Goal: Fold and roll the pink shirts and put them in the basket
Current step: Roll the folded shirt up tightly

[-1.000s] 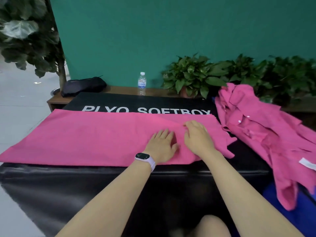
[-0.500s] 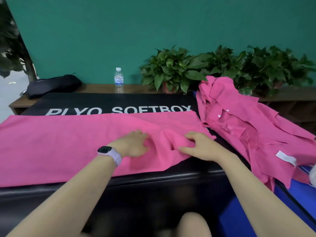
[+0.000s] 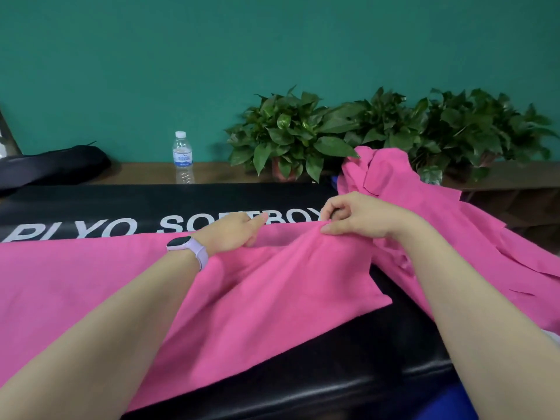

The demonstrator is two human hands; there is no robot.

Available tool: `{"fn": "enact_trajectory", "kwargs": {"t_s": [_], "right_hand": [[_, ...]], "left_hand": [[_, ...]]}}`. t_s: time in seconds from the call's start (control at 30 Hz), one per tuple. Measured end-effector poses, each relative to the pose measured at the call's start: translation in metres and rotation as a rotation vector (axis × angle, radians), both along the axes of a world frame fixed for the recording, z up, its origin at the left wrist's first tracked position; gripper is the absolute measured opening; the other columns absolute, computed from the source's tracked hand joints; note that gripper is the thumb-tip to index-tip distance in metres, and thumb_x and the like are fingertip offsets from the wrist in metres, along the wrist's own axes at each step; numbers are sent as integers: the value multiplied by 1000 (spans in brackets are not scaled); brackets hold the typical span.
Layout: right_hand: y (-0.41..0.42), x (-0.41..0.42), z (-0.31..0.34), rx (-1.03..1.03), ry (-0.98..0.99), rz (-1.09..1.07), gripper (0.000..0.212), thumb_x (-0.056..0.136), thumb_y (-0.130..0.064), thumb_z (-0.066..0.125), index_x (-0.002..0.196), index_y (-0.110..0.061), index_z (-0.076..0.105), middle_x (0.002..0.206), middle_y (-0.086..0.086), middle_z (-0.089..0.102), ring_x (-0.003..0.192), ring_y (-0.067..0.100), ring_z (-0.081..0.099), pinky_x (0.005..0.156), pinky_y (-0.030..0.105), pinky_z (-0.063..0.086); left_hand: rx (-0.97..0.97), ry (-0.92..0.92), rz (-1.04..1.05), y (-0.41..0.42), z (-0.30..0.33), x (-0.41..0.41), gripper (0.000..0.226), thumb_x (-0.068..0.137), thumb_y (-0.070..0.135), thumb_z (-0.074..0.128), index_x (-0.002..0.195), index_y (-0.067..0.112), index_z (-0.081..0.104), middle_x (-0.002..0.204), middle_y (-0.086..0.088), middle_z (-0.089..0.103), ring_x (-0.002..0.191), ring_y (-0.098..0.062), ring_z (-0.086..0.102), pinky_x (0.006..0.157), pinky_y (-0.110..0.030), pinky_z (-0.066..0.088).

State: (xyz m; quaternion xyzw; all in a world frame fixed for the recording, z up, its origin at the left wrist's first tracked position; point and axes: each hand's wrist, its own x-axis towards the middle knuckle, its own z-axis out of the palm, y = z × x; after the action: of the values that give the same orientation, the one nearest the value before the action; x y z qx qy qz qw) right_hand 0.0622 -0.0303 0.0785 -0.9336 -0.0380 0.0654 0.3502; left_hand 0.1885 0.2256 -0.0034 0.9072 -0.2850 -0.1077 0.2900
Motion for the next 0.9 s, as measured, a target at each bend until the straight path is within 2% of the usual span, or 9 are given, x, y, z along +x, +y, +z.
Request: {"fn": "enact_trajectory", "kwargs": {"t_s": [0.13, 0.23, 0.33, 0.4, 0.5, 0.57, 0.67, 0.8, 0.9], "right_hand": [[-18, 35, -13, 144, 236, 45, 45, 81, -65, 71, 87, -21, 74, 85, -5, 72, 76, 14, 64, 74, 30, 50], [-25, 53, -49, 259, 427, -35, 66, 82, -74, 57, 78, -10, 75, 97, 16, 75, 76, 22, 67, 69, 31, 52], [-26, 57, -83, 156, 293, -89, 53, 85, -68, 60, 80, -18, 74, 80, 1, 71, 60, 8, 58, 59, 23, 43], [-29, 59, -94, 42, 149, -49, 42, 79, -67, 72, 88, -26, 74, 78, -11, 70, 62, 4, 56, 66, 23, 43], [-28, 62, -97, 27, 93, -63, 41, 67, -61, 84, 88, -27, 73, 70, -10, 60, 60, 6, 49, 66, 27, 40], [-28, 63, -97, -70, 94, -49, 39, 67, -61, 85, 81, -26, 73, 62, -16, 57, 54, 0, 46, 59, 18, 38], [-33, 60, -98, -164, 77, -13, 22, 75, -49, 84, 77, -30, 74, 76, -16, 64, 63, -4, 51, 60, 12, 38], [-33, 55, -95, -98, 57, -5, 28, 71, -58, 82, 83, -34, 77, 88, -10, 69, 73, 1, 55, 70, 24, 47], [-31, 51, -92, -24, 84, 29, 37, 71, -66, 77, 89, -34, 78, 81, -15, 72, 70, -4, 59, 71, 17, 43]], "left_hand": [[82, -55, -80, -14, -19, -5, 75, 98, 70, 22, 61, 16, 59, 62, 7, 57, 62, -14, 53, 74, -34, 47], [174, -323, -227, -13, -33, -20, 60, 94, 73, 18, 71, 28, 50, 76, 12, 52, 74, -11, 51, 77, -39, 49], [144, -422, -292, -13, -36, -25, 43, 91, 69, 35, 82, 28, 45, 79, 13, 50, 76, -11, 49, 73, -37, 47], [97, -411, -288, -15, -38, -23, 35, 94, 61, 39, 87, 28, 46, 84, 13, 50, 83, -13, 50, 79, -36, 45], [51, -366, -266, -13, -38, -14, 22, 98, 39, 44, 90, 21, 53, 89, 7, 53, 90, -17, 50, 87, -37, 43], [60, -341, -252, -9, -39, -7, 6, 90, 24, 59, 87, 21, 55, 86, 9, 54, 86, -16, 50, 83, -37, 45], [50, -235, -230, -4, -41, -1, 16, 87, 27, 71, 78, 25, 58, 77, 12, 60, 75, -10, 54, 70, -32, 48], [-128, -172, -205, -1, -41, 2, 18, 94, 23, 68, 80, 25, 58, 68, 8, 63, 62, -12, 56, 62, -33, 49], [-190, -277, -177, -5, -43, 0, 16, 100, 26, 56, 87, 29, 47, 65, 5, 59, 63, -16, 52, 61, -37, 46]]}}
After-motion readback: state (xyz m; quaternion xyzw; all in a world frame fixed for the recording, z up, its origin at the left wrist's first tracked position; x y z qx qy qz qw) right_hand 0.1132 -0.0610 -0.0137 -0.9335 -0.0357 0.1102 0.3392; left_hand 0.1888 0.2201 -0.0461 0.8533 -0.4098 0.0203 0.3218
